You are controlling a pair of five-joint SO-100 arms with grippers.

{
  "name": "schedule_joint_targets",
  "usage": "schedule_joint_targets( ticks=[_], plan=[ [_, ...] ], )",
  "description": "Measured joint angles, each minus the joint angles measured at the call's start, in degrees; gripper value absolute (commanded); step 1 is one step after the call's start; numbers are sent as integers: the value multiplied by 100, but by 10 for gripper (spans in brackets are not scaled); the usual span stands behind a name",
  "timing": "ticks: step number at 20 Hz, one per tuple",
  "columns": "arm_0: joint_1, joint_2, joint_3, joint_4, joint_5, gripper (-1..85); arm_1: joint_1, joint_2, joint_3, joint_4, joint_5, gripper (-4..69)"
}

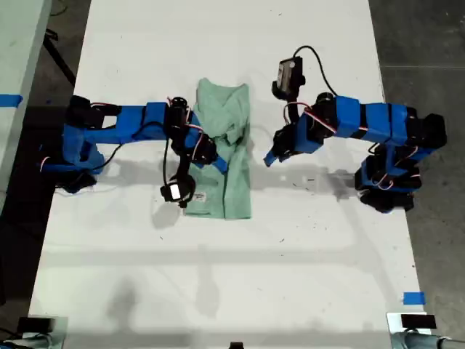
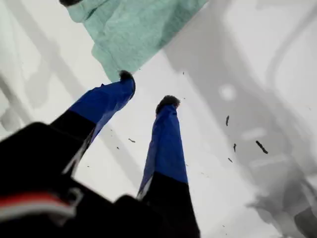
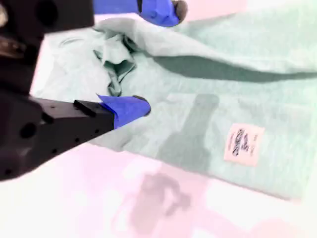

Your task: Fold t-shirt

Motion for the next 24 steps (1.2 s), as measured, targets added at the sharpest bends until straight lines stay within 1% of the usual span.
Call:
schedule_joint_targets(
  ticks=[3,6,8,11,12,13,16,18,21,24],
  plan=[
    [-26,1336,1011,132,18,285,0,272,185,0,-9,141],
    [70,2584,2285,132,-26,283,-158,501,246,0,-18,108],
    [527,2918,2689,132,-272,285,-396,519,246,-44,-18,107],
    [1415,2997,2716,132,-773,284,-765,360,185,-105,105,106],
    [1617,3006,2716,132,-905,284,-879,105,35,-105,105,154],
    [1731,3006,2716,132,-1011,284,-976,-158,-149,-105,105,184],
    [1811,3006,2716,132,-1099,285,-1143,-932,-835,-105,88,239],
    [1802,2883,2716,26,-1107,286,-1169,-1283,-1143,-105,88,255],
    [1802,2312,2716,-387,-1107,291,-1187,-1802,-1450,-105,18,273],
    [1793,1723,2725,-729,-1107,292,-1248,-2355,-1617,-264,18,278]
  ],
)
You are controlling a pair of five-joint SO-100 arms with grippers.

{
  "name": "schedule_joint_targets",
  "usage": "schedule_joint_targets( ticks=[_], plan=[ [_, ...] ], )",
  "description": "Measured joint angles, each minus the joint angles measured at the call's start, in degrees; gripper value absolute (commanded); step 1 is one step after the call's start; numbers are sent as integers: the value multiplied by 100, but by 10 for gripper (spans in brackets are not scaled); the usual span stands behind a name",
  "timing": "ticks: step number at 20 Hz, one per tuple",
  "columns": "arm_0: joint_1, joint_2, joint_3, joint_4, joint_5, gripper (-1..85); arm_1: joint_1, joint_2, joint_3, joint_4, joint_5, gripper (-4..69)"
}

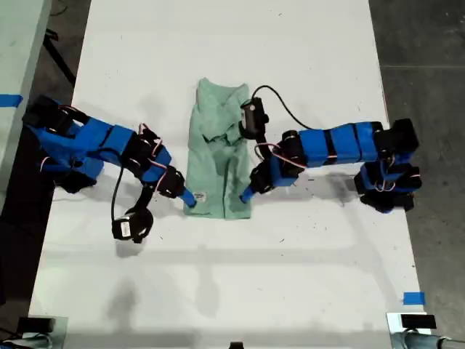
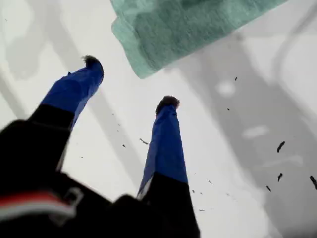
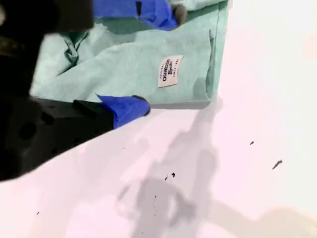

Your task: Fold t-shirt

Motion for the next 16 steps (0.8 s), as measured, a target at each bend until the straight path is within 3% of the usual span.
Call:
schedule_joint_targets(
  ticks=[8,11,13,14,16],
  plan=[
    [-167,-1257,-9,-466,0,290,-62,-1257,-26,-826,0,277],
    [-316,-1872,-35,-633,0,252,-62,-1652,-26,-1204,0,263],
    [-387,-2215,-272,-606,0,168,-62,-1846,-35,-1362,0,236],
    [-422,-2329,-431,-606,0,102,-62,-1960,-149,-1389,0,197],
    [-457,-2610,-835,-677,9,20,-88,-2206,-510,-1424,26,23]
  ],
)
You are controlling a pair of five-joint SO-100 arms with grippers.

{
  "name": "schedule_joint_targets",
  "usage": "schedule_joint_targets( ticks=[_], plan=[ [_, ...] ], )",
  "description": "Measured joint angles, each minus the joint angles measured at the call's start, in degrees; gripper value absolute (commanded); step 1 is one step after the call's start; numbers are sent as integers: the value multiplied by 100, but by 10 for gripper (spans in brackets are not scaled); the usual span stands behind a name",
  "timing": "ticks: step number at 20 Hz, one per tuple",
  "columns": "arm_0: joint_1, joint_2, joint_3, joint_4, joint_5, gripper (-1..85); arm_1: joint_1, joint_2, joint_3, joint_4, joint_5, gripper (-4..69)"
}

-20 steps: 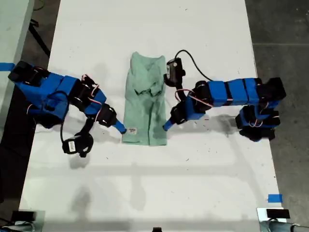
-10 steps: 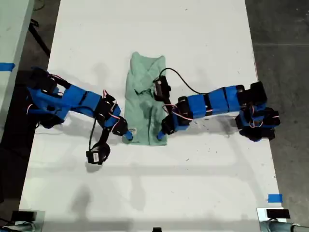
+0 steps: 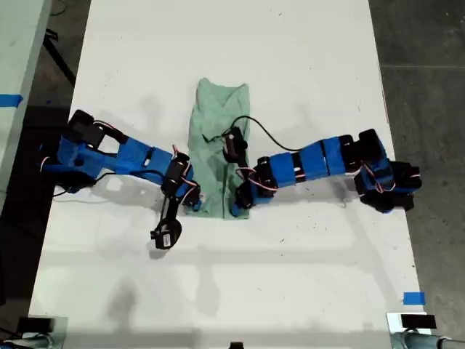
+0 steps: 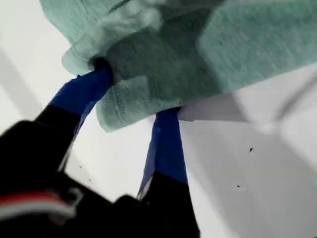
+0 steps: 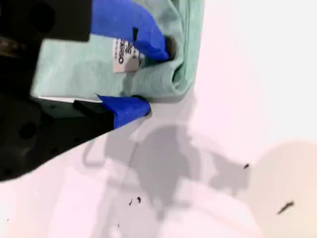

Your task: Fold t-shirt

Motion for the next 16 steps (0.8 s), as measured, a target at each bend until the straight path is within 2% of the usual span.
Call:
schedule_joint_targets(
  ticks=[2,6,11,16],
  plan=[
    [-9,-149,-176,0,26,0,-88,-246,-396,-105,70,-8],
    [-9,-264,-466,193,114,0,-97,-378,-677,79,185,-8],
    [211,-369,-1397,949,519,0,-132,-422,-1063,861,343,-8],
    [817,-369,-2294,1696,554,0,-642,53,-1072,967,773,-8]
  ],
)
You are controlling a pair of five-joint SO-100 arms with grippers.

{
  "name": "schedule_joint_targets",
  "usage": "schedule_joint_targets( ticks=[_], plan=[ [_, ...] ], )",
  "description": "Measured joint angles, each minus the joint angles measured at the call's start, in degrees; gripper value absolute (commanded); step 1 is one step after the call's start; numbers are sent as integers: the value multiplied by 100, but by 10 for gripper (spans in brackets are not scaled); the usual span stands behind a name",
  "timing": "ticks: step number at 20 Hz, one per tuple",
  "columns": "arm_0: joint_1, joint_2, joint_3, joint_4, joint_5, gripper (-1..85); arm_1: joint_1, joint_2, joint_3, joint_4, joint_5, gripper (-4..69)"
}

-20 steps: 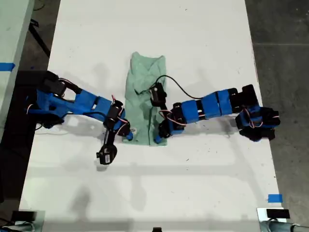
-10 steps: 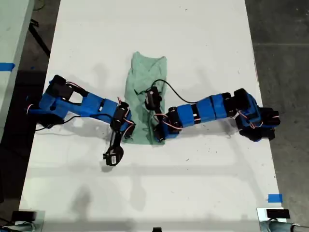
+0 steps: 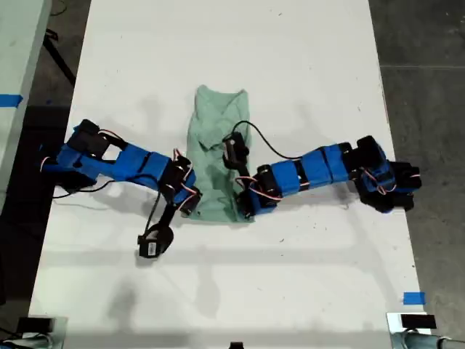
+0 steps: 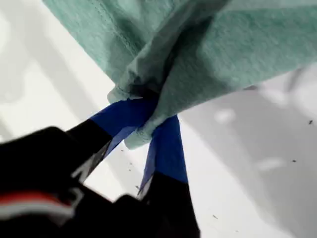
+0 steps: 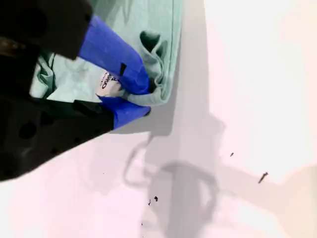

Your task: Fold t-shirt

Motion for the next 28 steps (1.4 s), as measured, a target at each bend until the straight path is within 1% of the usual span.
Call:
schedule_joint_targets(
  ticks=[6,10,12,14,15,18,21,25,28],
  plan=[
    [580,527,-62,97,-387,0,-562,606,0,-18,554,-8],
    [624,923,-62,105,-457,0,-501,782,0,-149,519,-8],
    [457,1248,-53,123,-369,0,-202,879,9,-123,396,-8],
    [88,1556,-53,202,-185,0,246,896,9,-18,176,-8],
    [-193,1635,-53,220,-26,0,492,914,9,167,44,-8],
    [-1195,1652,-53,334,510,0,1239,923,9,220,-448,-8],
    [-2004,1652,-53,334,923,0,1898,923,9,246,-870,-8],
    [-2786,1380,9,325,1362,0,2566,923,9,246,-1406,-8],
    [-3340,1099,9,158,1635,0,3094,923,9,246,-1767,-8]
  ],
)
